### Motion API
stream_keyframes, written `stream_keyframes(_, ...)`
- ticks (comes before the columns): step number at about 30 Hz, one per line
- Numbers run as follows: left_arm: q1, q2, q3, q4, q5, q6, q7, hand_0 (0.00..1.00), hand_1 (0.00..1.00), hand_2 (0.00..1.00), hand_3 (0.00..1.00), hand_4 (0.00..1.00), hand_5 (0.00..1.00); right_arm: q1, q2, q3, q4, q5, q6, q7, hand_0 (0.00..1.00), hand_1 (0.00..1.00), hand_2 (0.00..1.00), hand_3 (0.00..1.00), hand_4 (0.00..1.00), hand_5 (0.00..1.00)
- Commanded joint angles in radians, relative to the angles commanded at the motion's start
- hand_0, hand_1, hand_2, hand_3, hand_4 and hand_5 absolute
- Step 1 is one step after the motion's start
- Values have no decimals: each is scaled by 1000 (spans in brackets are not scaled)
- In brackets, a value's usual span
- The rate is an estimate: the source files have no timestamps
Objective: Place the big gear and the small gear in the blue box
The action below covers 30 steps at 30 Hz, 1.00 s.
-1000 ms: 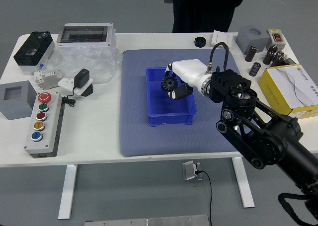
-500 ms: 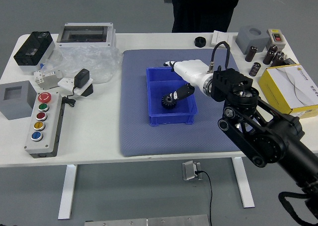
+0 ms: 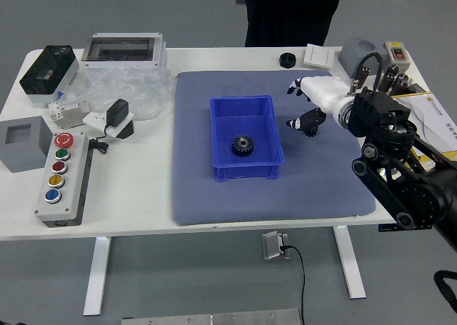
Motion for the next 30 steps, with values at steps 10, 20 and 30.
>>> stream_keyframes(10, -1, 0, 1, 0, -4, 0, -1, 778, 745, 734, 670, 543, 255, 34, -11, -49, -148, -5, -53, 15, 685, 563, 697, 649, 731, 240)
stream_keyframes(20, -1, -3, 4, 0, -5, -1, 0, 778, 745, 735, 670, 542, 260, 70, 13, -73, -252, -2, -74, 26, 689, 558, 688, 661, 722, 234)
stream_keyframes(30, 1, -3, 4, 0, 2, -2, 2, 778, 745, 736, 672, 542, 261, 98, 49, -92, -347, 4, -78, 34, 690, 559, 690, 665, 718, 229)
